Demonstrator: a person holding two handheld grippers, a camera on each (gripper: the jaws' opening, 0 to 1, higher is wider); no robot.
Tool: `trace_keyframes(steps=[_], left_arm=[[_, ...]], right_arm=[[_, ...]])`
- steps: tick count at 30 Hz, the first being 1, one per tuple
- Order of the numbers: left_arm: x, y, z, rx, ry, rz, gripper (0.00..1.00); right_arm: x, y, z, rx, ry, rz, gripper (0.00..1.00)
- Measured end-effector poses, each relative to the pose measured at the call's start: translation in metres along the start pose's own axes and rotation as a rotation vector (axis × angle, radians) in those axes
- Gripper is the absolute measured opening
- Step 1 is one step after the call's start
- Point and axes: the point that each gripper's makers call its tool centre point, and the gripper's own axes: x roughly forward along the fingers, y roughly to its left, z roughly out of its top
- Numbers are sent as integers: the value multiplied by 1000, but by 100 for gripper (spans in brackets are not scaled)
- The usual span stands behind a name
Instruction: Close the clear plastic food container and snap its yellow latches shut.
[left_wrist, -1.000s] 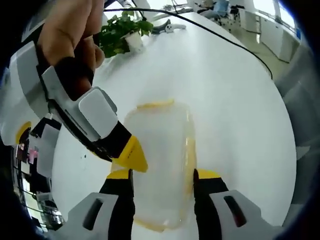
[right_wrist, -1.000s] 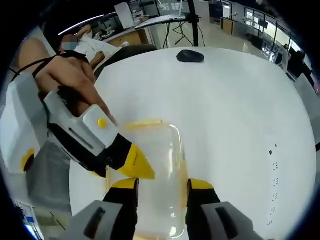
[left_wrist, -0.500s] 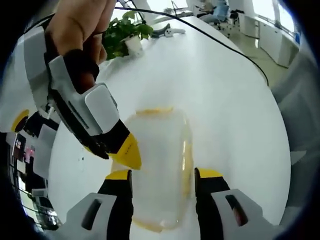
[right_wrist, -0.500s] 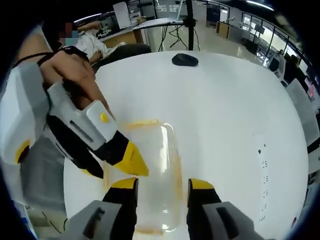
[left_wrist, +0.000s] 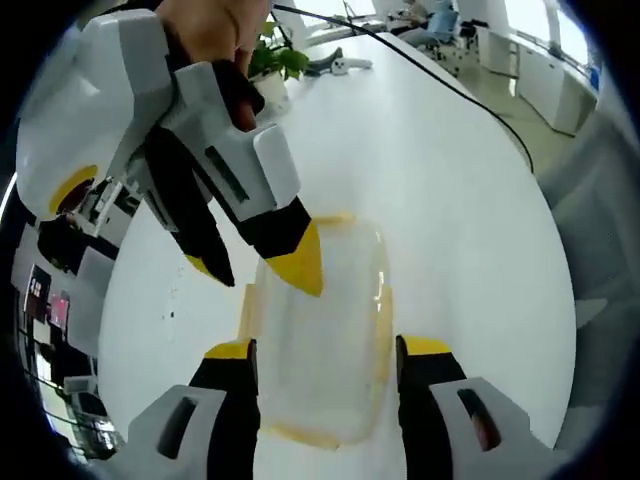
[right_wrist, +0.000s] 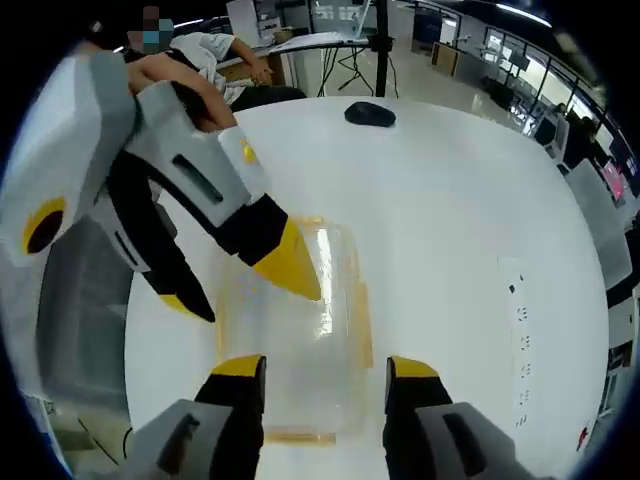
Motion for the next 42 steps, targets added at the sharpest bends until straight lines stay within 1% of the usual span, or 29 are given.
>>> trace_keyframes(steps=[3, 6, 11, 18, 20, 22, 25, 29, 35, 40, 42], left_arm=[[-2, 3, -2, 1, 6, -1, 56], [-2, 6, -8, -14, 16, -8, 56], [-1, 9, -14, -21, 26, -17, 59], [-1, 10, -18, -45, 27, -47, 65], [-1, 13, -20, -52, 30, -44, 65], [0, 15, -22, -52, 34, -46, 66], [1, 16, -25, -69, 31, -63, 70], [3, 15, -28, -61, 27, -82, 72], [8, 15, -34, -35, 36, -87, 74], [13, 17, -34, -42, 36, -90, 75], [15, 18, -35, -40, 36, -87, 76]], right_arm=[[-4, 4, -3, -10, 6, -4, 48], [-7, 6, -2, -25, 2, -14, 49], [-8, 12, -7, -55, 25, -23, 51], [-9, 15, -11, -69, 36, -42, 56], [-9, 17, -11, -70, 35, -39, 55], [-9, 18, -10, -78, 25, -48, 58], [-8, 21, -13, -78, 22, -44, 61], [-5, 23, -19, -77, 24, -46, 63], [-2, 22, -22, -73, 11, -69, 70], [3, 24, -30, -79, 28, -73, 70], [5, 22, -31, -74, 18, -85, 70]])
